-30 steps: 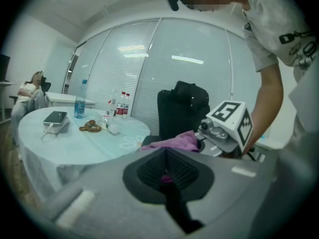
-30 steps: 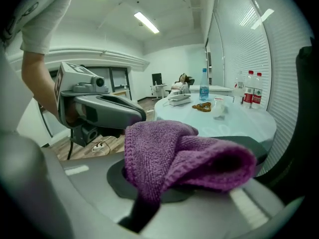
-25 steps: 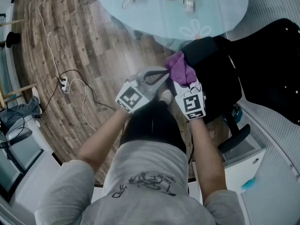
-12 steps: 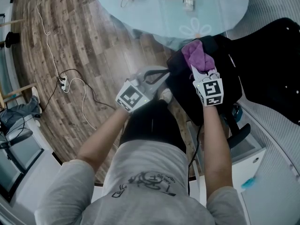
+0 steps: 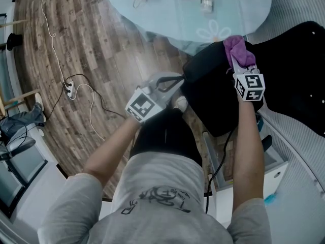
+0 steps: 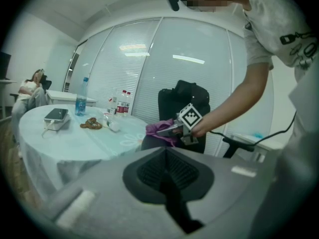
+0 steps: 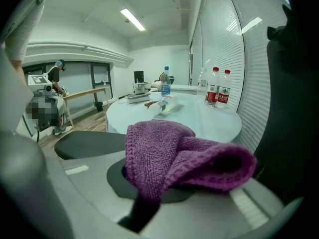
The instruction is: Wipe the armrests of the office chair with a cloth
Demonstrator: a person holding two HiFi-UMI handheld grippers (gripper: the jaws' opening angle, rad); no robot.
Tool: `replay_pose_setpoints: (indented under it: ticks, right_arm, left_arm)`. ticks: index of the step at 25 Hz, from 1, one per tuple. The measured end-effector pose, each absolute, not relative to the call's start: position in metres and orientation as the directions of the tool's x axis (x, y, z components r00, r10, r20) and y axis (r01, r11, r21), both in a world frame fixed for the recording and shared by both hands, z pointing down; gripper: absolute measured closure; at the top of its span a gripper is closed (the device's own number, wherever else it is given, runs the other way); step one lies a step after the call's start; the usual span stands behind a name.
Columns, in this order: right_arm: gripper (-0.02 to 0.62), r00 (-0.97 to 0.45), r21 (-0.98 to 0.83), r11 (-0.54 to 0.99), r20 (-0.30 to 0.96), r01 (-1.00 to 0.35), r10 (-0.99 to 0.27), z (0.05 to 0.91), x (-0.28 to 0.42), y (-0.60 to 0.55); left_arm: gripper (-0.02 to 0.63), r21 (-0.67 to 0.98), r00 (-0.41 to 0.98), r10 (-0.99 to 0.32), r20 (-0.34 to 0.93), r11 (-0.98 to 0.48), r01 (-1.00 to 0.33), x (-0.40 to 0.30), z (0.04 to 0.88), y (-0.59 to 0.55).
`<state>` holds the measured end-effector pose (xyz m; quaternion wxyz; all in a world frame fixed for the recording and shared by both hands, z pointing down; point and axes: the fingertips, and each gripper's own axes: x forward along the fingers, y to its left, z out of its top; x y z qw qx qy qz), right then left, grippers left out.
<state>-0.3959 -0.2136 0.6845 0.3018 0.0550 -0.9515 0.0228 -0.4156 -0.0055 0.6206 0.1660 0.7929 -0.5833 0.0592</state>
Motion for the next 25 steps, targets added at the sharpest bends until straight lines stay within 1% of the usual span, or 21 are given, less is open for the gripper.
replay_pose_setpoints:
  ticks: [6,9,25]
  right_arm:
    - [0.567,-0.804,0.014,0.985,0.576,-0.169,-0.147,0.683,-0.396,-0.211]
    - [0.568,-0.814,0.01,0.986,0.564,-0.165,-0.141,0.681,-0.399,-0.194]
    - [0.568,-0.83,-0.015,0.994,0.548,0.111,0.101,0.67,-0.411,-0.029]
  left_arm:
    - [0.604,0.199,0.308,-0.908,0.285,-0.258,-0.945,-0.416,0.621,-0.004]
    - [0.604,0.199,0.308,-0.908,0.285,-0.259,-0.945,-0.415,0.621,-0.004]
    - [0.604,0.189,0.297,-0.911,0.286,-0.25,-0.95,-0.417,0.619,-0.005]
